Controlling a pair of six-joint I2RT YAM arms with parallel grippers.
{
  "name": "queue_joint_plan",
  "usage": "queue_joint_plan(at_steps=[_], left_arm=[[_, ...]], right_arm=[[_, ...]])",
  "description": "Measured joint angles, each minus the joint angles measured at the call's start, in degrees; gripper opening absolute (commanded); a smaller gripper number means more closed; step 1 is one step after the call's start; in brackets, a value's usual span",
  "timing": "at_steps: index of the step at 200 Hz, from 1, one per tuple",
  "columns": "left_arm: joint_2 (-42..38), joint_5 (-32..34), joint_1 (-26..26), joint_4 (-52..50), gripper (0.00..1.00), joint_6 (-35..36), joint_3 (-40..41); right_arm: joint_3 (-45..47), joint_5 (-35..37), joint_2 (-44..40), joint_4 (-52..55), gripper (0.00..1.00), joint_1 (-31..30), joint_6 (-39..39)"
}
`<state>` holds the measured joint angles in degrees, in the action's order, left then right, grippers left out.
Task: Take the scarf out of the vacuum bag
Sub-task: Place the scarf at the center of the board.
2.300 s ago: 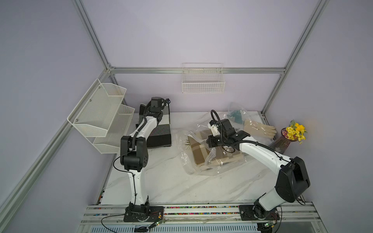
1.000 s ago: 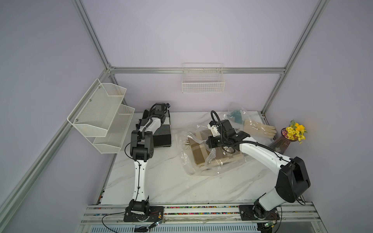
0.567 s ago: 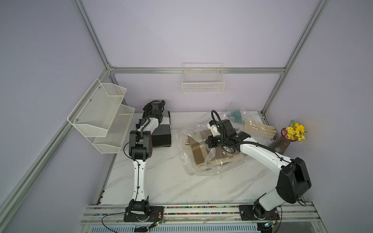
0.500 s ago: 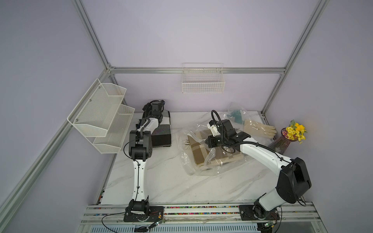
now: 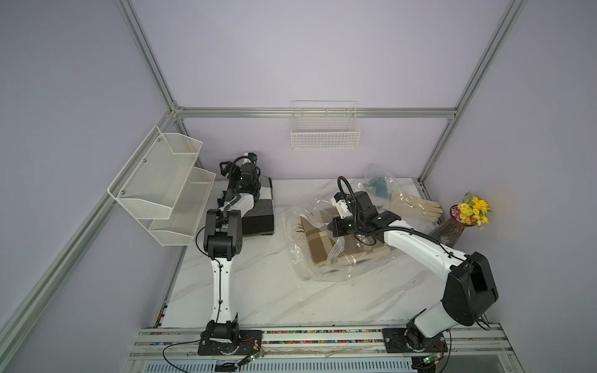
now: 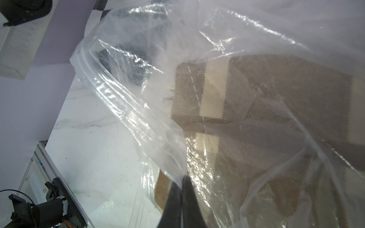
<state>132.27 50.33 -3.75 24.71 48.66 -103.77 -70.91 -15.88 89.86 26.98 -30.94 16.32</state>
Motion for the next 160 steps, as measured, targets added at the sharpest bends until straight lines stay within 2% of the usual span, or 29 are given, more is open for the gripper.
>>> queue_joint_plan(at_steps=[43, 70, 84, 117, 160], left_arm=[[-9.29, 6.19, -3.17, 3.43, 1.0, -0.09, 4.39], [-15.98, 7.72, -6.64, -1.73, 1.0, -3.5, 6.4], [-19.85, 7.43, -8.24, -8.68, 1.0, -8.61, 6.38], [-31.67, 3.37, -9.77, -28.52, 1.0, -26.23, 7.13], [-51.17, -4.94, -10.45, -42.69, 1.0, -46.16, 17.84]], right_arm=[[-1.31, 0.42, 0.02, 0.07, 0.0, 0.0, 0.39], [-1.75, 0.66, 0.02, 0.11, 0.0, 0.0, 0.63], [-1.86, 0.92, 0.02, 0.09, 0.0, 0.0, 0.74], [-1.84, 1.11, 0.0, 1.05, 0.0, 0.0, 1.01], [-1.84, 1.01, -0.98, 2.58, 0.0, 0.0, 1.31]])
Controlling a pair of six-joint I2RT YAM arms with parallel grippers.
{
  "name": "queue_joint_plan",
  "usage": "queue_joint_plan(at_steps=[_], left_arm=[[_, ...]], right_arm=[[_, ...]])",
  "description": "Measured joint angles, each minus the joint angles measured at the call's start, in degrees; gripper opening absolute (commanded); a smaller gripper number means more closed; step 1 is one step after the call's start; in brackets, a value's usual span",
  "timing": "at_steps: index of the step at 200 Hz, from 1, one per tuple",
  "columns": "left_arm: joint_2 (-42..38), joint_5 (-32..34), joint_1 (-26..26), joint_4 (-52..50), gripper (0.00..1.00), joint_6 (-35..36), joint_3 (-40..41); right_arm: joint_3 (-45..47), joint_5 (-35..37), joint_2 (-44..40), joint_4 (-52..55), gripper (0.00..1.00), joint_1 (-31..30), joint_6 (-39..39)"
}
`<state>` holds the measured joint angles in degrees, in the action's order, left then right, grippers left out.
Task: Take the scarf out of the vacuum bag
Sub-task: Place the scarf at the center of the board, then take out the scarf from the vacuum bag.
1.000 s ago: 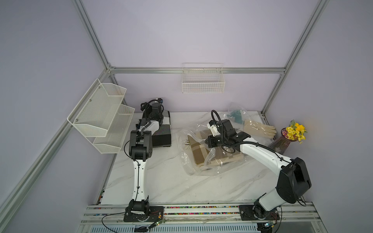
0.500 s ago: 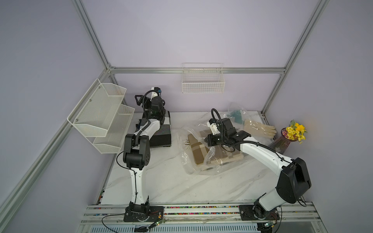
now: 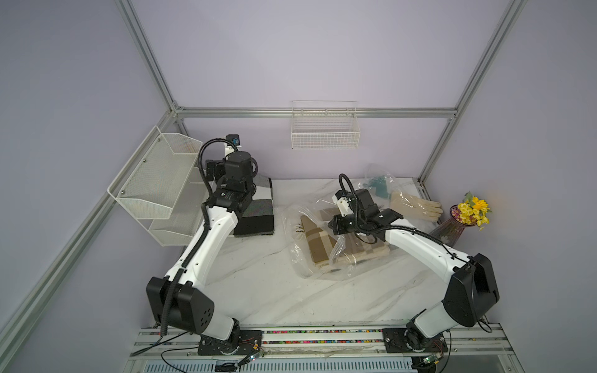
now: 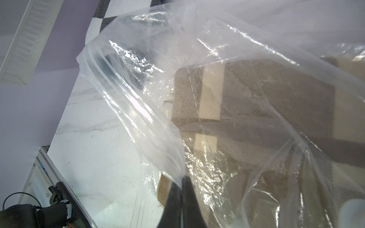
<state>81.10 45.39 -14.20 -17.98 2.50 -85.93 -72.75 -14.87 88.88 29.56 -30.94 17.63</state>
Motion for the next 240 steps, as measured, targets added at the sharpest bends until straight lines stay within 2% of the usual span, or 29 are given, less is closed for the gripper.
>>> queue_joint_plan(at_steps=[47, 90, 115, 154, 189, 240], left_arm=[[-14.95, -14.29, -0.17, -9.25, 1.0, -13.84, 11.96], [-20.15, -33.53, -0.26, -11.8, 1.0, -23.34, 19.21], [-20.87, -41.77, -2.23, -12.33, 1.0, -28.92, 24.17], [-22.01, -49.0, -9.05, -11.39, 0.98, -35.43, 32.59], [-22.77, -55.25, -14.47, -5.27, 0.99, -40.35, 39.82], [-19.17, -61.53, -17.0, 8.79, 0.97, -46.1, 47.67]], right_arm=[[-1.29, -1.09, -0.63, 2.05, 0.0, -0.02, 0.35], [-4.63, -1.99, -0.63, 4.39, 0.0, -0.04, 0.37], [-5.09, -2.29, -0.63, 5.16, 0.0, -0.04, 0.35], [-5.05, -2.1, -0.98, 6.21, 0.0, -0.04, 0.28], [-5.05, -2.62, -1.68, 6.58, 0.0, -0.04, 0.31], [-4.87, -3.63, -1.68, 6.69, 0.0, -0.04, 0.33]])
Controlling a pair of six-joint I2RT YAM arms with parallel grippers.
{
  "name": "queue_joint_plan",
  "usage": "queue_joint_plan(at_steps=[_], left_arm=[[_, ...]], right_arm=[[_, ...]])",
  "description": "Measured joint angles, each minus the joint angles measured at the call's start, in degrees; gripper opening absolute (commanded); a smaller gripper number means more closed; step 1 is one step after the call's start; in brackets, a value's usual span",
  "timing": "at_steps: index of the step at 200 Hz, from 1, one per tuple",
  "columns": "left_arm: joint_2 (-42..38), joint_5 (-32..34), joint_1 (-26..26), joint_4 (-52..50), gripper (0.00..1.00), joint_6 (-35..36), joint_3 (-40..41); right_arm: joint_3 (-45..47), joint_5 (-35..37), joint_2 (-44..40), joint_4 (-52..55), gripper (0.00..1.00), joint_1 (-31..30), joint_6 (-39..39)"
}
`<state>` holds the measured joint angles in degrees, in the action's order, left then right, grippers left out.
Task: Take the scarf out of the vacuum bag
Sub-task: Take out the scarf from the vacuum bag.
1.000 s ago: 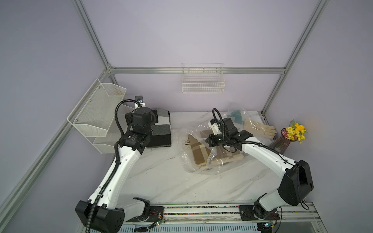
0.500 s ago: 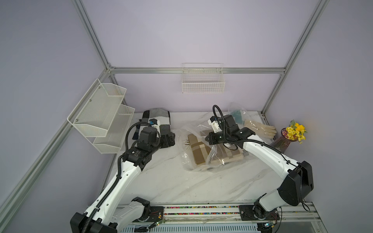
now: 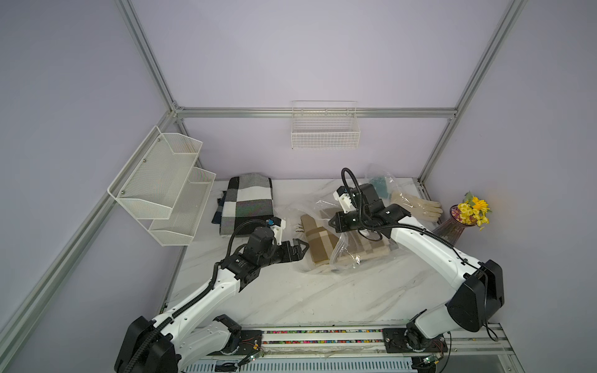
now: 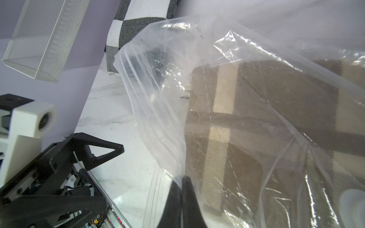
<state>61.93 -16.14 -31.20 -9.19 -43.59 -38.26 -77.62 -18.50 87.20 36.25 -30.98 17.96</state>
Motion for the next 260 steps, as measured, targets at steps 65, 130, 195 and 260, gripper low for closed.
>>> queue_joint_plan(at_steps=[65, 130, 195, 260], left_arm=[[11.41, -3.63, -0.13, 17.16, 1.0, -4.63, 5.53], [24.0, -6.82, -0.72, 26.38, 0.78, -7.3, 2.69], [28.5, -8.59, -1.92, 29.51, 0.63, -8.7, 0.63], [30.29, -9.27, -2.75, 29.7, 0.35, -9.49, -0.52]], right_arm=[[4.35, -2.16, 0.0, -0.7, 0.0, 0.0, 1.14], [7.3, -2.89, -2.71, -0.79, 0.0, 0.0, 1.29], [7.48, -2.84, -3.69, -1.09, 0.0, 0.0, 1.29], [8.35, -2.82, -4.24, -1.09, 0.0, 0.0, 1.29]])
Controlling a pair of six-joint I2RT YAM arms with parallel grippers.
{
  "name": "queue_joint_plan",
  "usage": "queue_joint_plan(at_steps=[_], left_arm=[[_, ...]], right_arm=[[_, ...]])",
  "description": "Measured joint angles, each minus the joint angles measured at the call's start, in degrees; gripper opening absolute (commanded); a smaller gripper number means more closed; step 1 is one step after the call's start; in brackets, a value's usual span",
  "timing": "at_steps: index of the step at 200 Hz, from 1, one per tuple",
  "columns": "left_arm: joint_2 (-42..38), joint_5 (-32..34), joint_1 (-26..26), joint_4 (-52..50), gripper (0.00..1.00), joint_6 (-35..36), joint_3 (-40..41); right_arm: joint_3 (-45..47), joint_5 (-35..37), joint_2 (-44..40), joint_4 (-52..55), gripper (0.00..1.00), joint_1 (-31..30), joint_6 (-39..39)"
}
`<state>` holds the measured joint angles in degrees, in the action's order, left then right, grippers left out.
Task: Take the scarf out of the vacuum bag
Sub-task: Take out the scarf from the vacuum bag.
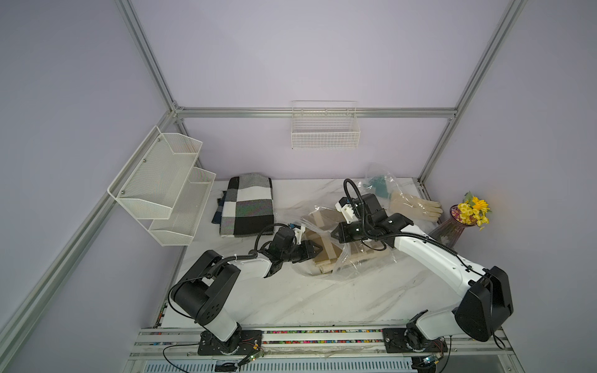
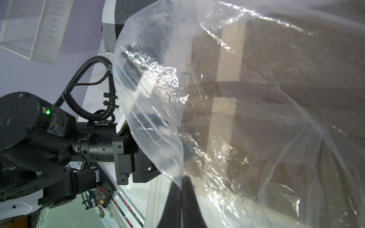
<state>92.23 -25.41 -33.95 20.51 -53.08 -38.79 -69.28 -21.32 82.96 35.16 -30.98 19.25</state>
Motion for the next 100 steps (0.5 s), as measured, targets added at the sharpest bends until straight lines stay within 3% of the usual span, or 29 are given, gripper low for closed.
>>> queue_joint_plan(at_steps=[33, 100], left_arm=[[0.02, -0.37, -0.39, -0.2, 0.25, -0.35, -0.57], [-3.19, -0.52, -1.73, -4.92, 0.25, -0.31, -5.88]], right_arm=[[0.0, 0.0, -0.26, -0.02, 0.0, 0.0, 0.0], [0.0, 0.04, -0.26, -0.17, 0.0, 0.0, 0.0]])
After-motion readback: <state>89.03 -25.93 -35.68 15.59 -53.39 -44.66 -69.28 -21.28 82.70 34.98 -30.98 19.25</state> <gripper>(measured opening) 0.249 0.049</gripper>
